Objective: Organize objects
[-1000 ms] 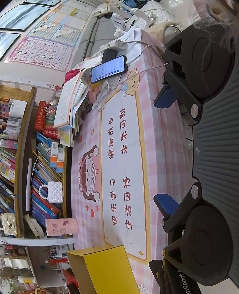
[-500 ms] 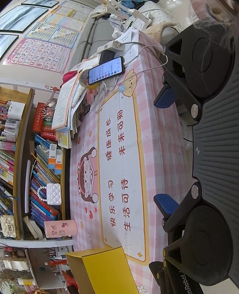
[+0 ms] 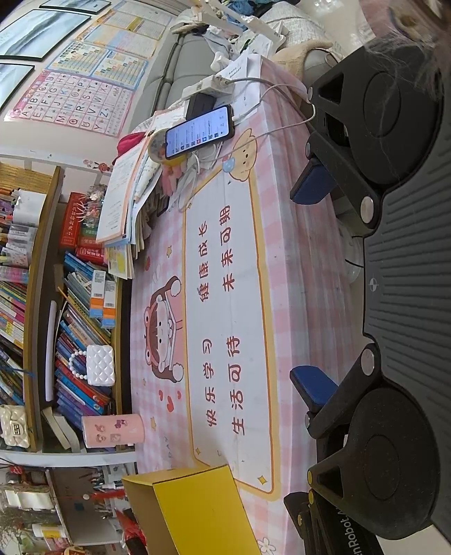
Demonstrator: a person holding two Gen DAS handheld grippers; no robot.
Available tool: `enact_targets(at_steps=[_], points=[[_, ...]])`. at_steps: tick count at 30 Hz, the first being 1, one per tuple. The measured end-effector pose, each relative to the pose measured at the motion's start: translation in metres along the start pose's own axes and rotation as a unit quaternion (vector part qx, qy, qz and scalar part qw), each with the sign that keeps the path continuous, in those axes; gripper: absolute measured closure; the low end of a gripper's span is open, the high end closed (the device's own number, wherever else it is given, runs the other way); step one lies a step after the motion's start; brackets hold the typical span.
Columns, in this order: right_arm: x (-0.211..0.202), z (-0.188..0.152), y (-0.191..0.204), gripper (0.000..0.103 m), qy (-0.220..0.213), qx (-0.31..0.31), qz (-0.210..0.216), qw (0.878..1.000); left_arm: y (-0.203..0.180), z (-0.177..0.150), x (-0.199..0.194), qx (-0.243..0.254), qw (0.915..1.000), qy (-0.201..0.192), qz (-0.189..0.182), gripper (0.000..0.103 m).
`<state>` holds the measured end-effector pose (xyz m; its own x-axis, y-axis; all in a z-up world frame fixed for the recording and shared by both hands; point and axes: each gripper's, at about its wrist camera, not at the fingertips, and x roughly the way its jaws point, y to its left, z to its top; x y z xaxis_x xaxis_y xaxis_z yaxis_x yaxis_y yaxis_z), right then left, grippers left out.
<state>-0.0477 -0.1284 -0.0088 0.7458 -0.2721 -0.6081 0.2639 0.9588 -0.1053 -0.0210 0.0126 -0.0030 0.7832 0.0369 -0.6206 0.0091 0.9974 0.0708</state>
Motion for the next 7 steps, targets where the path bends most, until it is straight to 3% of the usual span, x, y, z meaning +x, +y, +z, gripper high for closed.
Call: enact_targets(at_steps=[7], points=[[0.0016, 0.0000, 0.0031, 0.003, 0.003, -0.006, 0.004, 1.000, 0.0035, 0.0000, 0.0018, -0.012, 0.9999, 0.002, -0.002, 0.003]])
